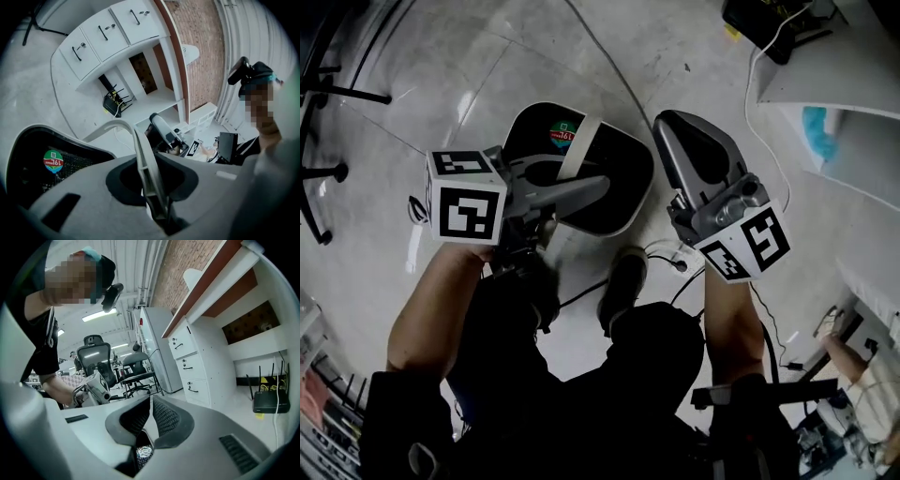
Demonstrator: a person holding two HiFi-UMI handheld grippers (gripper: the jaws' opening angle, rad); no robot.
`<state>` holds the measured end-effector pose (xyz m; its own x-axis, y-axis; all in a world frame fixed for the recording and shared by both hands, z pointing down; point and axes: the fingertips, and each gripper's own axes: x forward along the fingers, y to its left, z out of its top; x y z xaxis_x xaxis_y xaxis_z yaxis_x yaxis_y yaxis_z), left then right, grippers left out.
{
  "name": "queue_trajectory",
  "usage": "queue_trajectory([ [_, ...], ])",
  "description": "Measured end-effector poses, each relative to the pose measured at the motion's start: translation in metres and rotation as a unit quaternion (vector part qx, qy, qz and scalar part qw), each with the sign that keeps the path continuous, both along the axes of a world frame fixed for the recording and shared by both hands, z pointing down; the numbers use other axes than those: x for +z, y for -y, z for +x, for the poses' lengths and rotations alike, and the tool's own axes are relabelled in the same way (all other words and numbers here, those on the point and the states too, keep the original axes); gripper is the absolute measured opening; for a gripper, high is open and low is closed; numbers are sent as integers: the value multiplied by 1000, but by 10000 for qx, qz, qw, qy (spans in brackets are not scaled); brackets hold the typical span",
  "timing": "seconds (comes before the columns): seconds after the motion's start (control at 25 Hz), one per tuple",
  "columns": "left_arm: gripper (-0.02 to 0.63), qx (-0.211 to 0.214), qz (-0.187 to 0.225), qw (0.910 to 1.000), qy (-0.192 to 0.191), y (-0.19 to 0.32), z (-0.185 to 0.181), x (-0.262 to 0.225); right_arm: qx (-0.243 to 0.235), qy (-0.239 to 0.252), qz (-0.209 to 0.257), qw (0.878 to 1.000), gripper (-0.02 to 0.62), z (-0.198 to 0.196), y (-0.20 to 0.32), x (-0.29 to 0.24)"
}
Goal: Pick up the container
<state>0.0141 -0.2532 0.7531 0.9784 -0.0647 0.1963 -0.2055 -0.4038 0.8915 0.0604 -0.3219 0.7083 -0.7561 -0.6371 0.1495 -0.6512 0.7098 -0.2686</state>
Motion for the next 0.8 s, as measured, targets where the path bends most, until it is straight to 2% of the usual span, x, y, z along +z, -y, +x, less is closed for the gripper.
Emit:
queue_trajectory([
  [0.12,51,-238,-125,9995,143,2,-8,4,86,-166,-142,9997,25,1,-4,-15],
  [0.32,39,-348,-153,9976,587,-7,-19,7,296,-319,-320,9985,25,1,-14,-53],
  [0.48,30,-648,-106,9936,923,-18,-19,6,398,-359,-671,9963,25,5,-20,-81],
  [0.68,23,-691,-432,9889,1243,-37,-20,6,342,-422,-837,9950,25,6,-32,-121],
  [0.8,21,-784,-745,9868,1203,-43,-20,-6,337,-485,-830,9948,25,10,-40,-144],
])
